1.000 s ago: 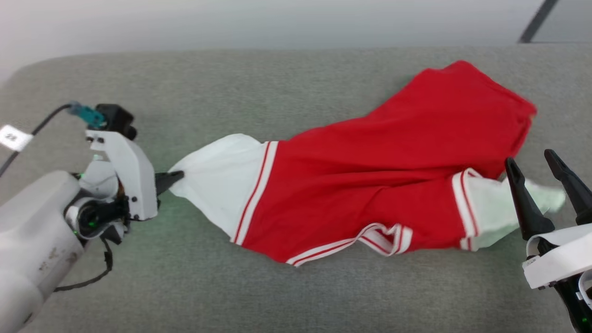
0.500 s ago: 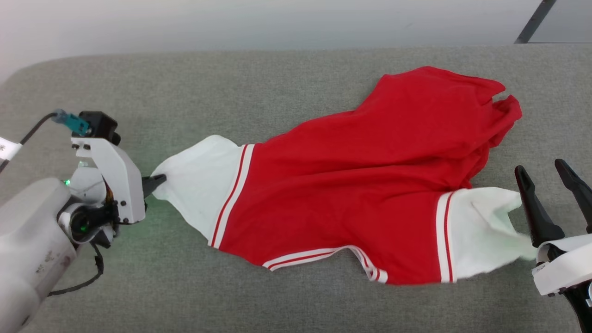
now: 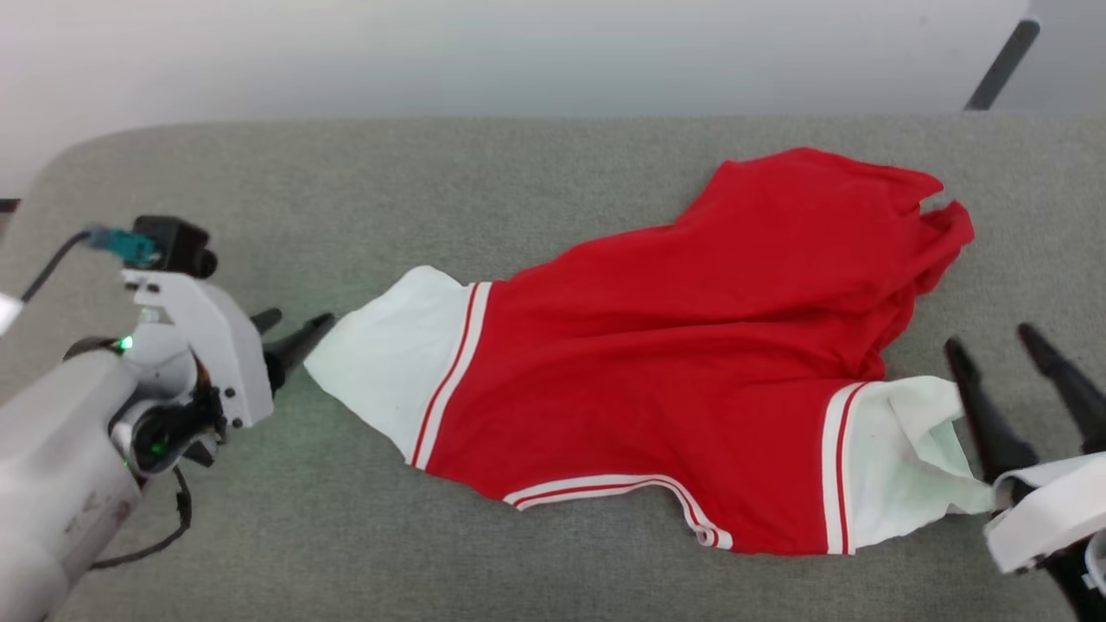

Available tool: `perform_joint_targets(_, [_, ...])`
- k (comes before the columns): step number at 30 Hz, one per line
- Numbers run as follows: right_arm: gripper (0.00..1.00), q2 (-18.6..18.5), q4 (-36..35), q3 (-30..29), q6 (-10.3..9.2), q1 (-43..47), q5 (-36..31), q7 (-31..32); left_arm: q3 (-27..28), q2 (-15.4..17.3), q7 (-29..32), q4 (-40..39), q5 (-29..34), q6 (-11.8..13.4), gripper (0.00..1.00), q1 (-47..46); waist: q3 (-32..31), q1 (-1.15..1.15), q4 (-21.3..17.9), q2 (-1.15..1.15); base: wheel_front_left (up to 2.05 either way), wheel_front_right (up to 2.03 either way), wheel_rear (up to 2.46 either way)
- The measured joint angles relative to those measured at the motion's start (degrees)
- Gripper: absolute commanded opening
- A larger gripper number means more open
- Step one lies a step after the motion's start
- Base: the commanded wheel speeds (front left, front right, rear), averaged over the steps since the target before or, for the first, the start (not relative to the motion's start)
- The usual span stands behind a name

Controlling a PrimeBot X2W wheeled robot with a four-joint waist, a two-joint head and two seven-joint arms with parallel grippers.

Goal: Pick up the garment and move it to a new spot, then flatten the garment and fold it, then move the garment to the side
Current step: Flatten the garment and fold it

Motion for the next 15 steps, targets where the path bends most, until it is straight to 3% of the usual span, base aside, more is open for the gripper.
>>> perform_joint_targets(7, [1.00,-5.44,0.82,8.32,0.00,1.88,0.67,2.68,2.45,1.02,-14.79,-4.13,0.35,0.00,1.00,6.48,-2.21,0.00,1.43,0.00,0.00,0.00,0.00])
perform_joint_targets(11, [1.00,-11.93,0.29,16.57,0.00,2.06,2.08,4.92,2.86,0.81,-23.21,-5.73,1.98,0.82,1.00,11.37,-3.13,0.00,2.56,0.00,0.00,0.00,0.00])
perform_joint_targets(15, [1.00,-19.72,-1.98,25.09,0.00,1.49,5.33,7.49,5.68,-0.30,-26.42,-8.92,3.86,3.36,1.00,15.57,-3.67,0.00,3.84,0.00,0.00,0.00,0.00])
